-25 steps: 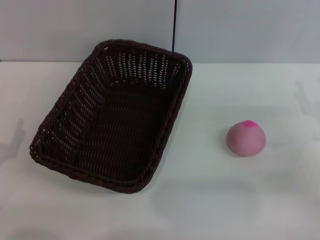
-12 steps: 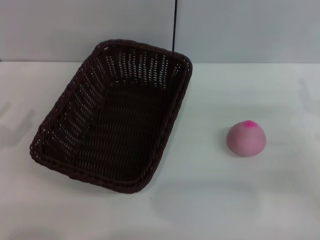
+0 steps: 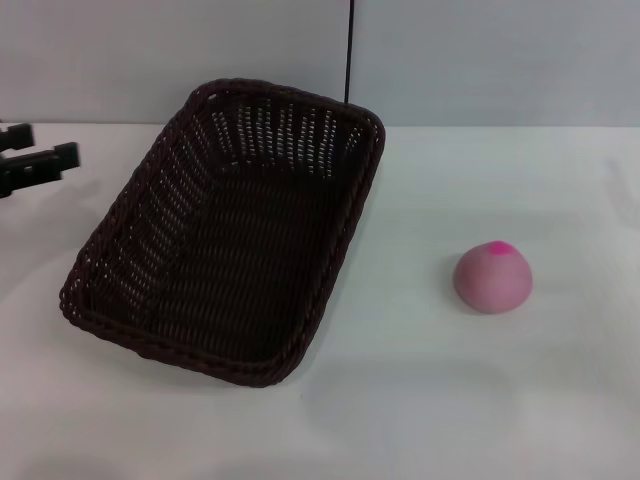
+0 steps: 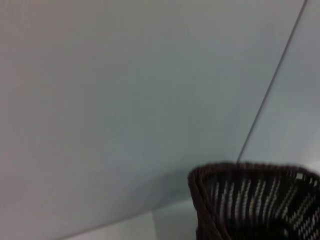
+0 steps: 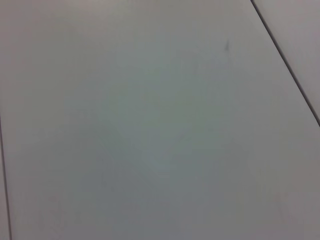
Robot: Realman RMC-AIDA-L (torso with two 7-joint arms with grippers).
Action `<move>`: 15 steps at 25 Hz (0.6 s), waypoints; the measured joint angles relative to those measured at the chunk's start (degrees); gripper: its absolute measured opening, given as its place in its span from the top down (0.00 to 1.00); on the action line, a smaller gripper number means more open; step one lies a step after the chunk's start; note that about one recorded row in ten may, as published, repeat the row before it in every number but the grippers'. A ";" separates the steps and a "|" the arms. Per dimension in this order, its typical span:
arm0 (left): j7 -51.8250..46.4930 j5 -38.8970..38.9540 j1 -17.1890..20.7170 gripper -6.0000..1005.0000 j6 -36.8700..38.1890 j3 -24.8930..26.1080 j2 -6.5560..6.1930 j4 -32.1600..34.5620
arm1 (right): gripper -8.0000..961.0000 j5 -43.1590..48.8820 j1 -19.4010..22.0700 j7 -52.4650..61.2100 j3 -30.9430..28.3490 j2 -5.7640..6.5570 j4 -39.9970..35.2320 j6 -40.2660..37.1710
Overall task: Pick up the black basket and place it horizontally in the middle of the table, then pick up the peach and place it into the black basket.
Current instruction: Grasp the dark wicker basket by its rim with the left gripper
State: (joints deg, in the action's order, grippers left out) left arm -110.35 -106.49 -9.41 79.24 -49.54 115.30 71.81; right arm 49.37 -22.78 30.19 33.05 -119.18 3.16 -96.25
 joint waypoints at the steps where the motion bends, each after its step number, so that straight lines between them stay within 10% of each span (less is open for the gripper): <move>1: -2.53 -3.93 -1.27 0.24 0.31 -0.08 0.73 2.38 | 0.29 -0.01 0.02 0.00 0.00 0.01 0.00 -0.03; 5: -10.92 -17.10 -6.83 0.24 1.81 -1.76 2.77 8.63 | 0.29 -0.03 0.05 0.02 -0.01 0.00 0.00 -0.17; 15: -21.97 -32.67 -14.78 0.24 4.01 -8.07 2.91 10.05 | 0.30 -0.22 0.56 1.27 -0.84 0.00 -0.62 -0.44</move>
State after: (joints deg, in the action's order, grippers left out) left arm -132.33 -139.16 -24.19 83.25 -57.61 118.21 81.86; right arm 49.15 -22.22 31.46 32.21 -119.18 2.54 -96.68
